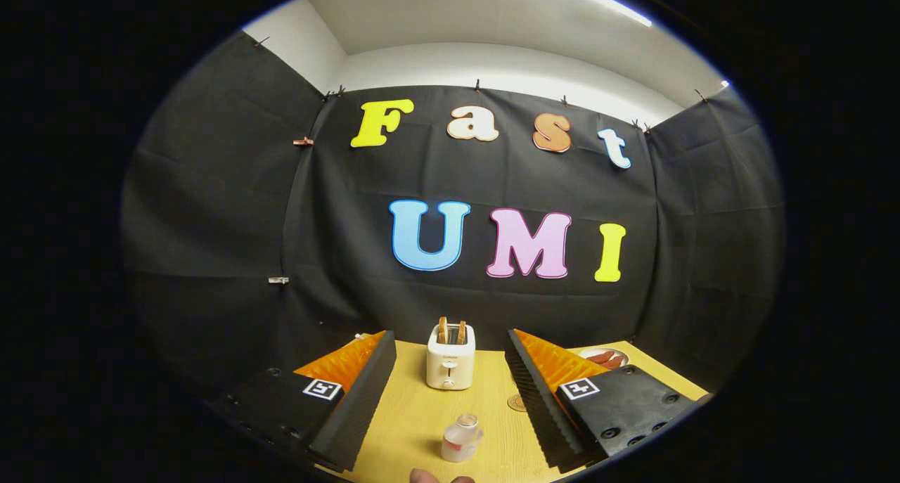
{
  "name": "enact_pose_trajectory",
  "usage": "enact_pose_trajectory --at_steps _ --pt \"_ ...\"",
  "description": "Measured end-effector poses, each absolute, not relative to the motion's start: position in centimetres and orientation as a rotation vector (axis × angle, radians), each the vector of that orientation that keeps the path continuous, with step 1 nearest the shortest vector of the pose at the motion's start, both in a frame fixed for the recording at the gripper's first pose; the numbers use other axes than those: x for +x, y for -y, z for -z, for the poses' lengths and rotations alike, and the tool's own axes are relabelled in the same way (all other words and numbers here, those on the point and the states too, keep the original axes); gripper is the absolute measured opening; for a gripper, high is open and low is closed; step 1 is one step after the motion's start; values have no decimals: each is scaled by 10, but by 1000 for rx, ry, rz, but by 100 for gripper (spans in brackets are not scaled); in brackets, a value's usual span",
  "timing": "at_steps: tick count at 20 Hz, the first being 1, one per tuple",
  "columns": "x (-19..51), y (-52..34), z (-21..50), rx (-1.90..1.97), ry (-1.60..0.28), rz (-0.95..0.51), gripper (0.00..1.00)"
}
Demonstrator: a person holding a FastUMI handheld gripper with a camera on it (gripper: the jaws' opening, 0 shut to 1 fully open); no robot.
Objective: Take the bottle from table, then pour the juice into the cup, finally place the bottle on the coaster
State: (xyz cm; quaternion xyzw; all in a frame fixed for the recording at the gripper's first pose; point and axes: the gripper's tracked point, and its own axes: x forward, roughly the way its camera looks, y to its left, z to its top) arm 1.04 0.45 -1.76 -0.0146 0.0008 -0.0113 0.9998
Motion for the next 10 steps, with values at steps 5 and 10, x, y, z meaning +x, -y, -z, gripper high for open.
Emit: enact_pose_trajectory --at_steps 5,10 --pt "16 6 25 -27 1 40 96" --pt "19 19 35 -5 24 68 97"
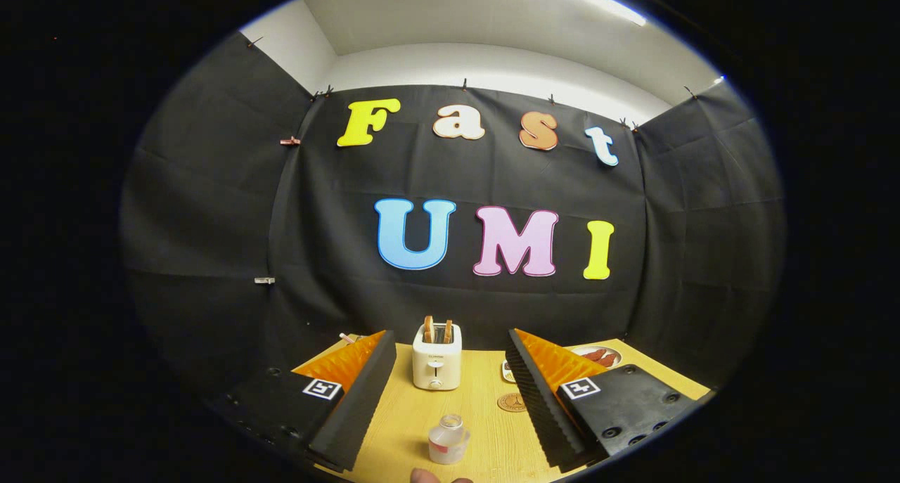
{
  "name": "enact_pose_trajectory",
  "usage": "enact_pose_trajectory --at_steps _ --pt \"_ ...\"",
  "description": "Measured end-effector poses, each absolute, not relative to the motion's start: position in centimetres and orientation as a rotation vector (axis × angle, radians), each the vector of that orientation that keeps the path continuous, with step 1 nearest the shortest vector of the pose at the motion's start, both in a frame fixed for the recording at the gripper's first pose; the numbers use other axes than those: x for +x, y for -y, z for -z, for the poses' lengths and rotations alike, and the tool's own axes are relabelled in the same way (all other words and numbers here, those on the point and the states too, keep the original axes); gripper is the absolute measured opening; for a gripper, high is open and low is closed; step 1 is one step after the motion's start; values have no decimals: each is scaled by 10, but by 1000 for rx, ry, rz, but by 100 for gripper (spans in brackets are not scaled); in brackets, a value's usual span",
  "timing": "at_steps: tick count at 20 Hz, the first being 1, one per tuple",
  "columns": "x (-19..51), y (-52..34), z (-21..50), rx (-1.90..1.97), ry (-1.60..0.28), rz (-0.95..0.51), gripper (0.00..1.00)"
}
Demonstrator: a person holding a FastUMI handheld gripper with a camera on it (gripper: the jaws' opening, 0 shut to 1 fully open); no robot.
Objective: Take the bottle from table, then pour the juice into the cup, finally place the bottle on the coaster
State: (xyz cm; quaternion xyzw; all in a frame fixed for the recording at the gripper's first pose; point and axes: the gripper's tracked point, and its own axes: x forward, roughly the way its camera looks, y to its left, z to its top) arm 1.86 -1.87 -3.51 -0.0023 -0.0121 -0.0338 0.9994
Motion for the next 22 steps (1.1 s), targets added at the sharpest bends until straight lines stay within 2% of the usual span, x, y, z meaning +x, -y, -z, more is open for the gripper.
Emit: enact_pose_trajectory --at_steps 7,22 --pt "15 29 91 12 2 101 97" --pt "46 21 278 -18 -110 134 97"
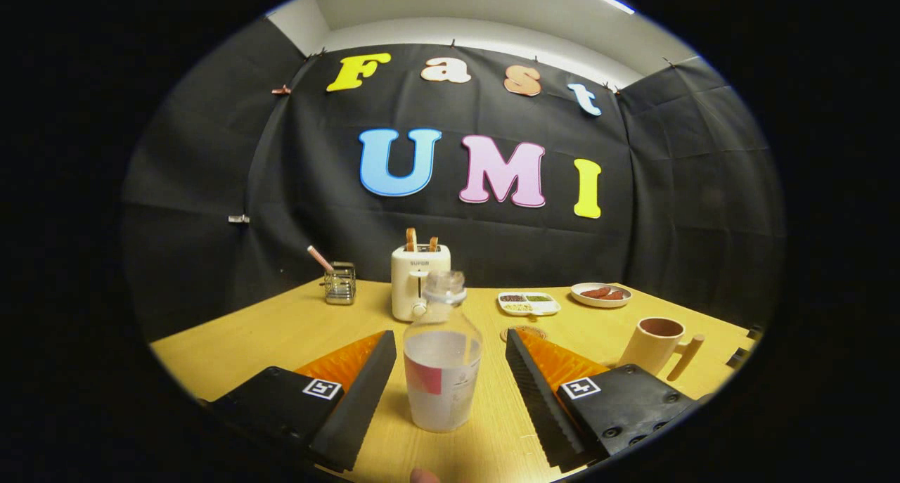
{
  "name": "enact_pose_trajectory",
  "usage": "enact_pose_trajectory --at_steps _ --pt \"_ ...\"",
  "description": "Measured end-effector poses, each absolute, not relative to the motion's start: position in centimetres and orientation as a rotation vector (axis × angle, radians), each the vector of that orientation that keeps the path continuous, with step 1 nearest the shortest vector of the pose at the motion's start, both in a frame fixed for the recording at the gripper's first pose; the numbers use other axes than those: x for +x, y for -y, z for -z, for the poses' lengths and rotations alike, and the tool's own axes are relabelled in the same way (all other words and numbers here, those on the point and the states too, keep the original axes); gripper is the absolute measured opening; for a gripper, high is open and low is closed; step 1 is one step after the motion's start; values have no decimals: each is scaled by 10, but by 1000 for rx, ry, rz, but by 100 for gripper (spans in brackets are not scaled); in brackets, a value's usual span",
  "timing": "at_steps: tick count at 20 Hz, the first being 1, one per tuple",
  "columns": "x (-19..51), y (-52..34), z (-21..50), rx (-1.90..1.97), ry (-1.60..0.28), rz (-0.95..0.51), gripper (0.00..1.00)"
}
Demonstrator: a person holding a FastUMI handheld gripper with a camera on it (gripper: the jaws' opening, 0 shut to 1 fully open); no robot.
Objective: Take the bottle from table, then pour the juice into the cup, finally place the bottle on the coaster
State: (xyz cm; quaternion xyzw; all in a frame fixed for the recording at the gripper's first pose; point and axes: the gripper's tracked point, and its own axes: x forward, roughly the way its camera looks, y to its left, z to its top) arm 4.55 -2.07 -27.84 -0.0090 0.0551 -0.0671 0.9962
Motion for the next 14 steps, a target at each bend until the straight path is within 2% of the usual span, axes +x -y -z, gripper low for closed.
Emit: enact_pose_trajectory --at_steps 14 --pt "66 24 313 45 -123 137 97"
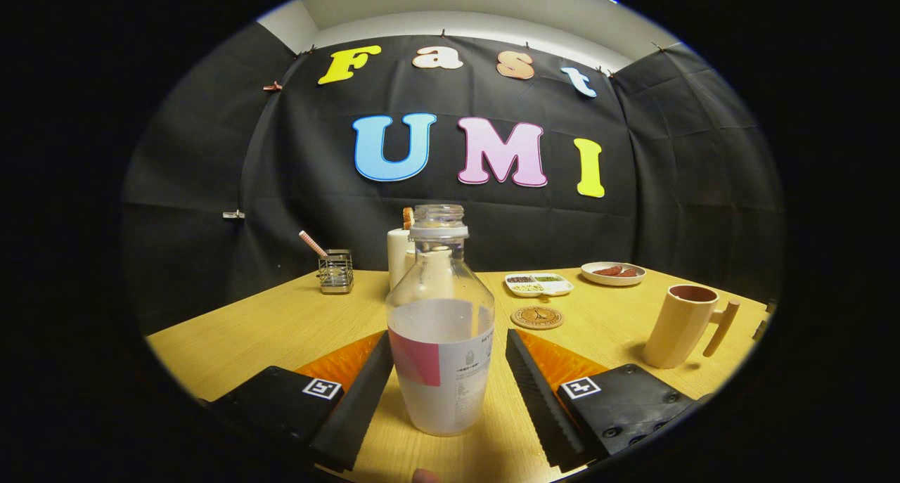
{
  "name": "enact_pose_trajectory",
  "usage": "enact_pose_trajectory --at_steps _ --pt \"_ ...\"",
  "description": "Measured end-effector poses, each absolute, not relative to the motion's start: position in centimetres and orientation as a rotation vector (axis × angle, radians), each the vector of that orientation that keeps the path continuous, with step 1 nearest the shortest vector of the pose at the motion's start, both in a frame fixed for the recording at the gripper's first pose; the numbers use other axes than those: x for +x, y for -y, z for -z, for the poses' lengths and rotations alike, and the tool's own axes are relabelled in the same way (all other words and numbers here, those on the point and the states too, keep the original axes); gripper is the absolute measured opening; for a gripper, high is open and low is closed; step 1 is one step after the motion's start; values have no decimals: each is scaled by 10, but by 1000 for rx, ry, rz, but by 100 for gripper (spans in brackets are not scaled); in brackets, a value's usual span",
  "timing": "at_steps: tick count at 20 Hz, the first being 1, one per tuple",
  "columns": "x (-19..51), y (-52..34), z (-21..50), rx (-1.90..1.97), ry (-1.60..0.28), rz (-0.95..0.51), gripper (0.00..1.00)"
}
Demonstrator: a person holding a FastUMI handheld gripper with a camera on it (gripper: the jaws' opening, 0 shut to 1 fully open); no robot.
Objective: Take the bottle from table, then pour the juice into the cup, finally place the bottle on the coaster
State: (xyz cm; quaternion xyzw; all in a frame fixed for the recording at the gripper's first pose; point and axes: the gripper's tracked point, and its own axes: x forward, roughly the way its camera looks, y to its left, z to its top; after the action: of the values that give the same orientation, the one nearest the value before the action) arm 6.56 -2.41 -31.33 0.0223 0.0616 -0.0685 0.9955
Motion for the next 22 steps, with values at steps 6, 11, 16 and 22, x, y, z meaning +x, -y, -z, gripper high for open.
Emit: enact_pose_trajectory --at_steps 6,11,16,22 --pt "72 20 309 36 -100 125 78" --pt "71 21 275 13 -118 120 77" --pt "72 37 213 80 -83 152 76" --pt "66 67 186 184 -104 162 76"
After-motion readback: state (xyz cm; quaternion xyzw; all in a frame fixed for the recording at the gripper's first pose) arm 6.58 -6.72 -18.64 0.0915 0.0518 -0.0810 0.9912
